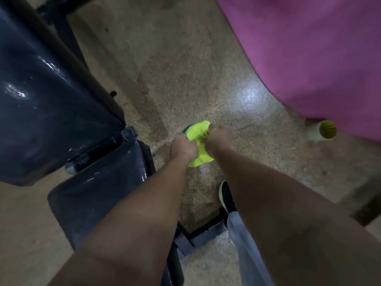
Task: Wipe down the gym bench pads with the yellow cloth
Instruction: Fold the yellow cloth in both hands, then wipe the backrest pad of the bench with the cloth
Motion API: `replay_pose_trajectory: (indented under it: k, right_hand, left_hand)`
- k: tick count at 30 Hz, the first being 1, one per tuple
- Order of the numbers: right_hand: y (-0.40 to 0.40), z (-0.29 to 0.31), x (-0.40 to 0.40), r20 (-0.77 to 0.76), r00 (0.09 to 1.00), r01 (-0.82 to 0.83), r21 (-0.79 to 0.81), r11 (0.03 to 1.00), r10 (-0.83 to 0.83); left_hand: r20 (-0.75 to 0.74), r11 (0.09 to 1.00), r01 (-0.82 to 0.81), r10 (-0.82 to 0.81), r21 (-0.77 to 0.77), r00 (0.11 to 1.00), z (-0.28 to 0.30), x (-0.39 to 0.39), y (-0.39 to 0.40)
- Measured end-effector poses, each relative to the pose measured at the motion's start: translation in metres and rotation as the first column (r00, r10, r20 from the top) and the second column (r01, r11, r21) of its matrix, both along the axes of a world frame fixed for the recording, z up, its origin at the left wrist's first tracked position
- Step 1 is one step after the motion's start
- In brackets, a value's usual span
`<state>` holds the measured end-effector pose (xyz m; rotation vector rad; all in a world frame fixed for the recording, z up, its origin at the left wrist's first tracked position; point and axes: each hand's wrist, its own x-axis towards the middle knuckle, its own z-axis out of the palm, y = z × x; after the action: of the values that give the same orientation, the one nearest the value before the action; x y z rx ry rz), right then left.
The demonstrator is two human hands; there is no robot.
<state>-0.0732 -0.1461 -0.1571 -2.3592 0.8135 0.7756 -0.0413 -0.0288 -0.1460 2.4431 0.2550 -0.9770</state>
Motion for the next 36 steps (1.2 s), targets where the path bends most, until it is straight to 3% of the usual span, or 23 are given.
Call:
replay_pose_trajectory:
  k: [3,7,10,13,17,20,27,29,32,36]
  right_hand:
    - [-0.003,0.029,0.013,0.010,0.997,-0.077,-0.052,0.996,0.077]
    - [0.000,0.085,0.041,0.278,0.955,-0.088,-0.074,0.993,0.105]
    - [0.004,0.143,0.079,0.446,0.890,-0.116,0.010,0.993,0.099]
    - [0.016,0.217,0.128,0.625,0.781,-0.068,0.089,0.994,-0.002]
    - [0.045,0.336,0.210,0.823,0.566,-0.043,0.091,0.995,-0.051]
    - [0.078,0.428,0.274,0.911,0.411,-0.122,0.081,0.989,-0.024]
    - [0.180,0.612,0.387,0.977,0.193,-0.197,0.132,0.971,-0.093]
    - [0.204,0.637,0.413,0.983,0.169,-0.228,0.110,0.967,-0.072]
    - [0.236,0.648,0.443,0.980,0.187,-0.268,-0.015,0.963,0.068]
    - [0.262,0.630,0.457,0.947,0.194,-0.173,-0.224,0.959,0.256]
  left_hand:
    - [-0.001,0.990,-0.046,0.046,-0.132,0.999,0.023,0.005,0.000]
    - [0.076,0.954,-0.078,0.104,-0.289,0.992,0.085,0.033,0.002]
    - [0.191,0.924,-0.076,0.158,-0.375,0.969,0.151,0.068,0.003]
    - [0.330,0.879,-0.051,0.231,-0.473,0.915,0.242,0.114,0.007]
    - [0.513,0.852,0.027,0.288,-0.522,0.809,0.376,0.186,0.030]
    - [0.618,0.848,0.065,0.328,-0.526,0.715,0.469,0.238,0.067]
    - [0.779,0.874,0.095,0.370,-0.477,0.507,0.639,0.331,0.157]
    - [0.807,0.897,0.089,0.341,-0.433,0.482,0.665,0.355,0.183]
    - [0.819,0.944,0.060,0.249,-0.325,0.517,0.683,0.385,0.218]
    - [0.861,0.978,0.085,0.126,-0.191,0.492,0.684,0.405,0.254]
